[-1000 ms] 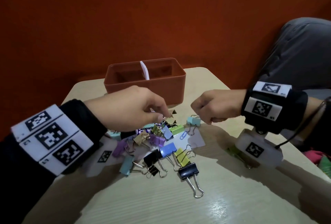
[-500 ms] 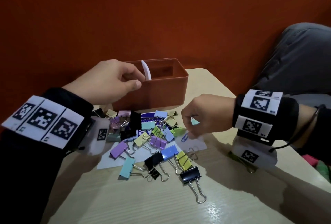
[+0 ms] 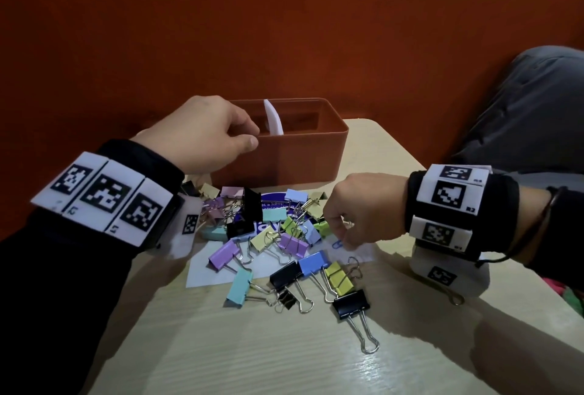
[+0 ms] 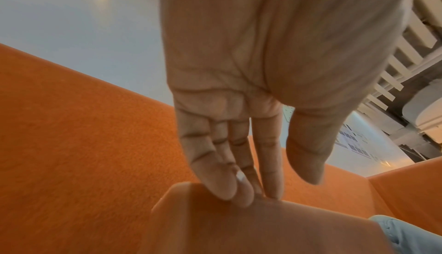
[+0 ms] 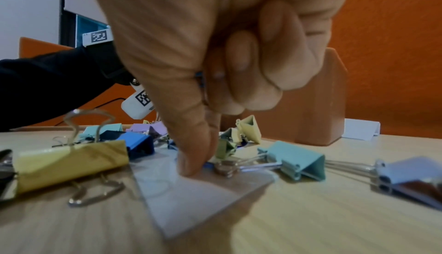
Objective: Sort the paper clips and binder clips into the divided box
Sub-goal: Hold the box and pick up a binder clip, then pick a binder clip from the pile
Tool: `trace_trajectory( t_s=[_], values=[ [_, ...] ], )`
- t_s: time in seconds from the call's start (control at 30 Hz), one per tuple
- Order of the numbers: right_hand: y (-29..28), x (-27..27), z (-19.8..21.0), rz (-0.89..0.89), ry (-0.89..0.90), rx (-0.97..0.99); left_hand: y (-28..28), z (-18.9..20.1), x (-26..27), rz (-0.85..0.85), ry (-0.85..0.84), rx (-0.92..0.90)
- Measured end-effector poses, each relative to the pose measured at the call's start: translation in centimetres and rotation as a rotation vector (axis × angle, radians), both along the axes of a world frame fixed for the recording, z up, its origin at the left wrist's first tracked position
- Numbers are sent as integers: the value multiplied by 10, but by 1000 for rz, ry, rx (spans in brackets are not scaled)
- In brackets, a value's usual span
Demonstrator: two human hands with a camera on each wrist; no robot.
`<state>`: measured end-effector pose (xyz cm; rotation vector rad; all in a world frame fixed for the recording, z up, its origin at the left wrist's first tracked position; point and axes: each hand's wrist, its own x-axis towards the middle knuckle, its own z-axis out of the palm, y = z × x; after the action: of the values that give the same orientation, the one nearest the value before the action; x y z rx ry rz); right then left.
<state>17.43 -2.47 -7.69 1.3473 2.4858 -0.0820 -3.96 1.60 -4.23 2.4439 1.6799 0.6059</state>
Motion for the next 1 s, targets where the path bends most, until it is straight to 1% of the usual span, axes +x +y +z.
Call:
trace_trajectory(
  t_s=[0.1,0.3,0.5,0.53,0.63,0.73,0.87,0.93,1.0],
  values=[
    [1,0,1,-24,15,-2,0,0,0,-1,6,-5],
    [1,-1,0,-3,-25,-40,0,3,-3,9,-13,-27],
    [-3,1,-6,-20,-43,-87,-2,4,-2,14,7,-40],
    [-4,1,-3,-28,-19,-87,-3,4,-1,18,10,-41],
    [0,4,16,-115,180,-99,-5,5,0,20,12,-36],
    [10,9,43,-196,414,-22,-6,5,1,25,16,-41],
    [28,11,59,-343,894,150,-5,5,2,31,37,-47],
    [39,7,57,-405,1067,115,-6,6,2,29,46,-52],
    [48,2,56,-501,1194,-34,-5,6,0,25,46,-64]
  ],
)
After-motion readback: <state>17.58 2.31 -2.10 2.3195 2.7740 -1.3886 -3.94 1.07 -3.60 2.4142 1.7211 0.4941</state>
